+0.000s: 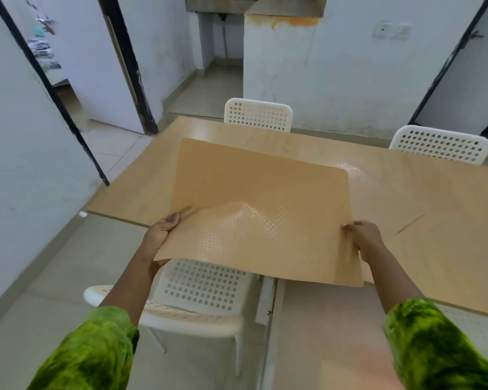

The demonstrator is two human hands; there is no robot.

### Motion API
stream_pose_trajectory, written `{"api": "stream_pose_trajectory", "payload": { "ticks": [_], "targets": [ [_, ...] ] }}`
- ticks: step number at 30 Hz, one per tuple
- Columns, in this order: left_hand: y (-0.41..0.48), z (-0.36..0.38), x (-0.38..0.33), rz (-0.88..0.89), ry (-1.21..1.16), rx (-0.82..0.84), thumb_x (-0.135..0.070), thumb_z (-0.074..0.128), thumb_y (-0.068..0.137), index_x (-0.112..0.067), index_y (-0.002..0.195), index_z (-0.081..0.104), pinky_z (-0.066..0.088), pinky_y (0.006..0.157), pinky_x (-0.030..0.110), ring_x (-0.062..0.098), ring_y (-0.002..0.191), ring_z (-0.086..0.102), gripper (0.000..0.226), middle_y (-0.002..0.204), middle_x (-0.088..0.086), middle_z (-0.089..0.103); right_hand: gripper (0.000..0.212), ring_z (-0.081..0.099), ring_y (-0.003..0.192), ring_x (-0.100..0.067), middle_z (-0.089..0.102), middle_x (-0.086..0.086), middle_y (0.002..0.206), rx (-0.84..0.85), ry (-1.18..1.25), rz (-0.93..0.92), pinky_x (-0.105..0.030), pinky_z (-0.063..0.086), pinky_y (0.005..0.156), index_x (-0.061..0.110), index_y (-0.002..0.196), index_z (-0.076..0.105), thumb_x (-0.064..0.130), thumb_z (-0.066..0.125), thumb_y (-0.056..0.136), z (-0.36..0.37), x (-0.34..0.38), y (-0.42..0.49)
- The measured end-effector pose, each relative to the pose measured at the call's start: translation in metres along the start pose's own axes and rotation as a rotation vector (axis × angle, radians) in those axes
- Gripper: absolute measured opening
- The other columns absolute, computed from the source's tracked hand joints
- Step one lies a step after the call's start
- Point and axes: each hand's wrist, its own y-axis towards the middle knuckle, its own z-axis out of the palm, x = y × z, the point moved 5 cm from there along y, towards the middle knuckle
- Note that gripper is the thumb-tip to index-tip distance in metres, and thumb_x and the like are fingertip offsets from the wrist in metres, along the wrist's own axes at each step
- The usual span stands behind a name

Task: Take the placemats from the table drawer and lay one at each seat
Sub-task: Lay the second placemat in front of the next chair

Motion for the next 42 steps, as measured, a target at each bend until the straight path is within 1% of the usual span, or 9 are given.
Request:
{"api": "stream_pose_trajectory", "payload": {
  "ticks": [5,7,10,17,25,29,33,39,42],
  "targets": [
    [-0.008,-0.074,-0.049,-0.032,0.146,-0.051,-0.016,0.05,0.092,-0.004,0.107,0.061,0.058,0.056,0.03,0.017,0.064,0.071,0.022,0.08,0.008,0.072,0.024,0.046,0.091,-0.019,0.054,-0.008,0.098,-0.123,0.179,-0.052,-0.035,0.041,0.081,-0.005,0.11,0.059,0.004,0.056,0.088,0.051,0.033,-0.055],
    [-0.01,-0.101,-0.072,-0.038,0.199,-0.034,-0.012,0.048,0.093,-0.005,0.104,0.06,0.059,0.057,0.031,0.016,0.062,0.071,0.017,0.071,0.004,0.074,0.007,0.048,0.085,-0.019,0.054,-0.001,0.084,-0.123,0.26,-0.054,-0.031,0.041,0.074,0.007,0.087,0.061,0.002,0.056,0.087,0.078,0.045,-0.073],
    [-0.011,-0.134,-0.108,0.016,0.251,-0.048,-0.004,0.049,0.091,-0.01,0.103,0.059,0.059,0.057,0.024,0.009,0.062,0.07,0.017,0.071,-0.004,0.075,0.026,0.047,0.067,-0.013,0.053,0.002,0.075,-0.108,0.368,-0.047,-0.024,0.04,0.061,0.018,0.065,0.055,0.001,0.058,0.085,0.119,0.057,-0.091],
    [0.019,-0.176,-0.151,0.071,0.284,-0.019,0.009,0.049,0.084,-0.014,0.128,0.049,0.055,0.073,0.031,0.019,0.092,0.063,0.049,0.11,0.006,0.066,0.024,0.05,0.069,-0.012,0.057,0.002,0.076,-0.096,0.566,-0.018,-0.026,0.045,0.071,0.017,0.067,0.059,-0.001,0.06,0.083,0.181,0.088,-0.091],
    [0.108,-0.188,-0.173,0.091,0.545,-0.154,0.01,0.052,0.077,-0.009,0.112,0.061,0.05,0.092,0.047,0.027,0.093,0.061,0.042,0.104,0.008,0.068,0.026,0.052,0.071,-0.013,0.057,0.002,0.074,-0.183,0.636,0.028,-0.025,0.047,0.076,0.016,0.065,0.059,-0.005,0.059,0.081,0.227,0.106,-0.045],
    [0.147,-0.191,-0.175,0.076,0.683,-0.201,0.011,0.05,0.081,-0.008,0.115,0.059,0.049,0.093,0.045,0.027,0.095,0.059,0.04,0.111,0.013,0.065,0.026,0.054,0.074,-0.017,0.06,-0.002,0.077,-0.224,0.59,0.092,-0.031,0.05,0.081,0.015,0.065,0.061,-0.007,0.059,0.079,0.243,0.1,-0.016],
    [0.173,-0.204,-0.164,0.038,0.784,-0.244,0.009,0.05,0.084,-0.004,0.124,0.054,0.048,0.082,0.034,0.023,0.096,0.056,0.042,0.111,0.005,0.06,0.031,0.051,0.069,-0.011,0.056,0.004,0.071,-0.292,0.479,0.116,-0.015,0.043,0.061,0.018,0.063,0.058,-0.007,0.057,0.08,0.25,0.1,-0.005],
    [0.195,-0.225,-0.152,-0.008,1.021,-0.261,-0.001,0.05,0.083,-0.006,0.124,0.052,0.044,0.074,0.033,0.028,0.093,0.055,0.041,0.112,0.013,0.06,0.013,0.054,0.083,-0.023,0.06,-0.012,0.099,-0.3,0.211,0.157,-0.034,0.046,0.073,0.008,0.088,0.061,-0.001,0.056,0.08,0.255,0.085,-0.011],
    [0.201,-0.229,-0.15,-0.004,1.277,-0.225,-0.013,0.053,0.086,-0.006,0.133,0.045,0.042,0.09,0.041,0.033,0.113,0.05,0.049,0.128,0.017,0.05,0.042,0.053,0.106,-0.031,0.055,-0.013,0.119,-0.306,-0.023,0.118,-0.036,0.043,0.086,0.004,0.122,0.052,0.005,0.058,0.081,0.259,0.081,-0.027]
  ]
}}
